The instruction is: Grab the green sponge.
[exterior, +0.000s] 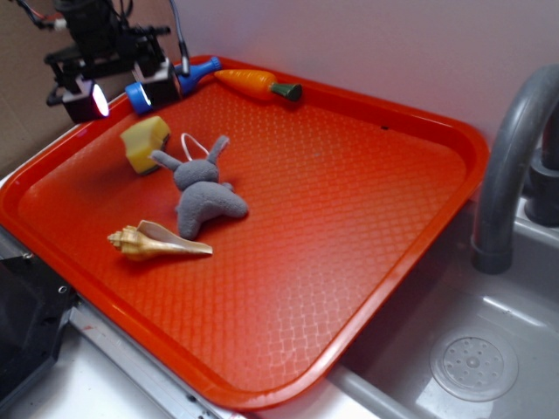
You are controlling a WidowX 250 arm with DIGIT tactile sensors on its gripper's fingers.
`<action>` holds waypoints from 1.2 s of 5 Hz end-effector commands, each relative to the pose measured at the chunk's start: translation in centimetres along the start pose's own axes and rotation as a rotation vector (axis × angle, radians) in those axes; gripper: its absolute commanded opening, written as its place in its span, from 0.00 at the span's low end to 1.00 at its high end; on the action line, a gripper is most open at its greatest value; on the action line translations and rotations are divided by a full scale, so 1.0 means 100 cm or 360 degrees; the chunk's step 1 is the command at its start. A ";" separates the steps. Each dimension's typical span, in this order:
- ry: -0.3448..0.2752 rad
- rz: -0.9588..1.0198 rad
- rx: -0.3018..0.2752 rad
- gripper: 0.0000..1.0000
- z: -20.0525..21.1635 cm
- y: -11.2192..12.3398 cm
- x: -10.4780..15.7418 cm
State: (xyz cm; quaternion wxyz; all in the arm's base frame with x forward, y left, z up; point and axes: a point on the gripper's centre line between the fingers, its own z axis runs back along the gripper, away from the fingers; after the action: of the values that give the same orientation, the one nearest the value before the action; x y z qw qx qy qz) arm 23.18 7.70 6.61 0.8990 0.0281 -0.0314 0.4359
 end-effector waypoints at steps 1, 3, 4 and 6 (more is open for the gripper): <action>0.0037 -0.0062 0.0042 1.00 -0.034 0.007 -0.001; 0.0081 -0.0131 0.0040 0.43 -0.052 0.010 -0.006; 0.0077 -0.0159 -0.0001 0.00 -0.047 0.011 -0.007; 0.0134 -0.0662 -0.0048 0.00 0.024 0.003 -0.001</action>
State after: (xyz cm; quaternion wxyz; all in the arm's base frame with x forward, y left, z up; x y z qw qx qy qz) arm 22.52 6.66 7.62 0.9690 0.0014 0.0353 0.2444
